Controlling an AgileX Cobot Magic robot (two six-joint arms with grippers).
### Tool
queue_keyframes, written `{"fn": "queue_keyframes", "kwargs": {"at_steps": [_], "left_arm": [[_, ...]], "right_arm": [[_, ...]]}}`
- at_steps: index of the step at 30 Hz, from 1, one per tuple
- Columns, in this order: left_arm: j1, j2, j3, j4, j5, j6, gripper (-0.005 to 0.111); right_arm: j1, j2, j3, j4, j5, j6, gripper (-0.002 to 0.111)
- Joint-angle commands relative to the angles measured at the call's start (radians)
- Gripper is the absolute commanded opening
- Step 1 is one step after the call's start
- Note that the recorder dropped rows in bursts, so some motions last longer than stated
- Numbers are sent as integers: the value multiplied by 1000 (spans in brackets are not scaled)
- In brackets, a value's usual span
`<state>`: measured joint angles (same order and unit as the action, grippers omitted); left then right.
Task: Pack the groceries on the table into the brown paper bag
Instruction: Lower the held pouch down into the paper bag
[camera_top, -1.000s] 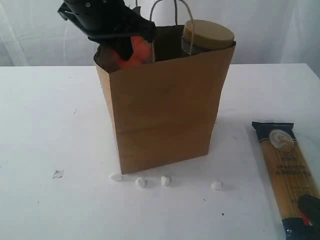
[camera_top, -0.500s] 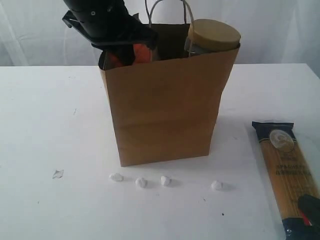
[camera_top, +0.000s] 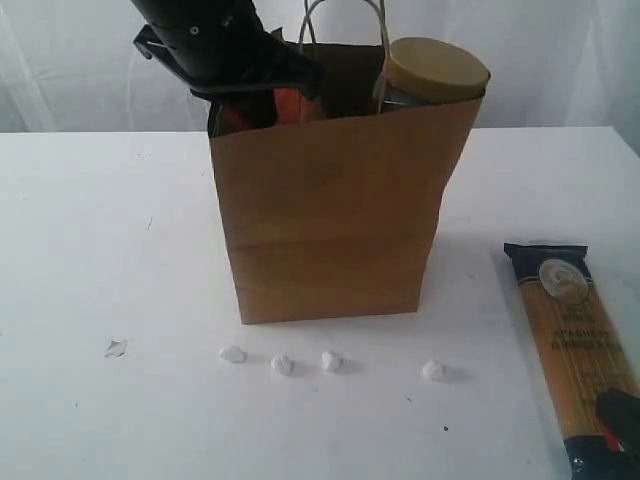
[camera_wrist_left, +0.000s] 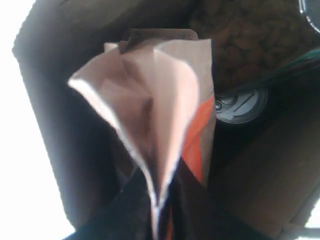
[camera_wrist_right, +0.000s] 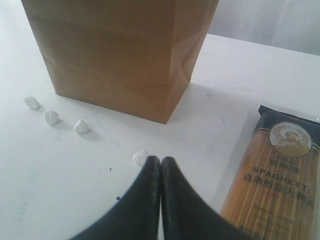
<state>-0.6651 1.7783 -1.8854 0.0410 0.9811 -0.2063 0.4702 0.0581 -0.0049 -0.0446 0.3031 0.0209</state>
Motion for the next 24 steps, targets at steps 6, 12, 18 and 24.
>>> {"fn": "queue_keyframes", "kwargs": {"at_steps": [6,12,18,24], "left_arm": [[-9,7,5,-30,6,1,62],[-9,7,5,-41,1,1,67],[-9,-6,5,-34,-47,-1,67],[-9,-10,-1,-2,-76,-1,67]], "right_arm": [[-8,-9,5,-4,-5,3,0],[-8,-9,5,-4,-5,3,0],[-8,-9,5,-4,-5,3,0],[-8,-9,5,-4,-5,3,0]]}}
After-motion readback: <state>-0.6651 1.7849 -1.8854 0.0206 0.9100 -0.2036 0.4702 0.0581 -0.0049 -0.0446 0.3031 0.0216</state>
